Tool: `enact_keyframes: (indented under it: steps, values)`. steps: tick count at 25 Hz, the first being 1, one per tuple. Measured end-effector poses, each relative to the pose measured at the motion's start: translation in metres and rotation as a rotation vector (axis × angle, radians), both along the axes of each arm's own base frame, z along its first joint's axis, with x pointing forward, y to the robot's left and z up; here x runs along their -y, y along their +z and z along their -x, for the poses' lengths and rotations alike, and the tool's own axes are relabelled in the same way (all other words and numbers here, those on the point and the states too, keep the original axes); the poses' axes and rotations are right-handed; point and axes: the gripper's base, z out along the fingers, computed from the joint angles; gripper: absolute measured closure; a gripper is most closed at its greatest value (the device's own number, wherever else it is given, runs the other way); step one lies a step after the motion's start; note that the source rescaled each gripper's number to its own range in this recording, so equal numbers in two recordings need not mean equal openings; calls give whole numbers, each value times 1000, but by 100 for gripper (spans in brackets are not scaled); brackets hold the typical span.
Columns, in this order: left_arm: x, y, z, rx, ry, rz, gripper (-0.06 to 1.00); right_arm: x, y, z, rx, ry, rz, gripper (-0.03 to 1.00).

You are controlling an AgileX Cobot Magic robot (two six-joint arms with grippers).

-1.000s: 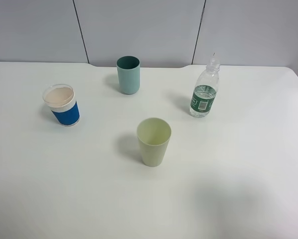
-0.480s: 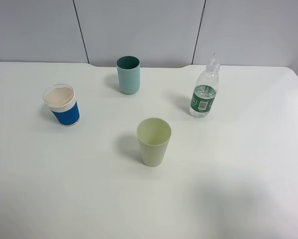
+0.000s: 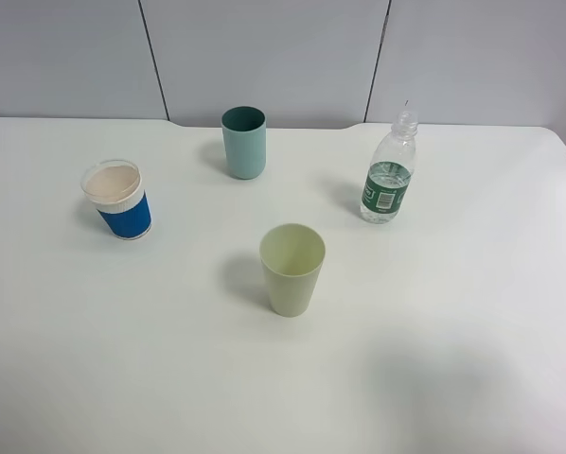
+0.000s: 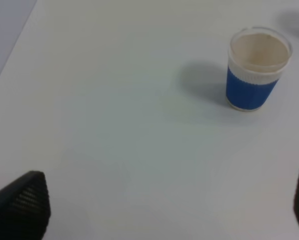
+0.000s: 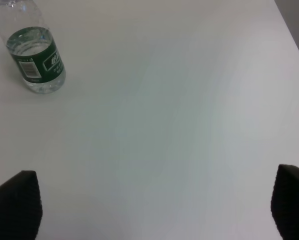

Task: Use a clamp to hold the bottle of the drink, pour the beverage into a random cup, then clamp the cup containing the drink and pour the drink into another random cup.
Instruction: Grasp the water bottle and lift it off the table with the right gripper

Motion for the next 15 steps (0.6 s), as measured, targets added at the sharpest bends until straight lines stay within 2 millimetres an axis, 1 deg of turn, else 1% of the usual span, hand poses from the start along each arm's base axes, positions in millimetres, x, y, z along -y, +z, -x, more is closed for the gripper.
enact_keyframes:
  steps: [15]
  values:
    - [0,0,0,0,0,0,-3,0,0,0,0,0,0,17]
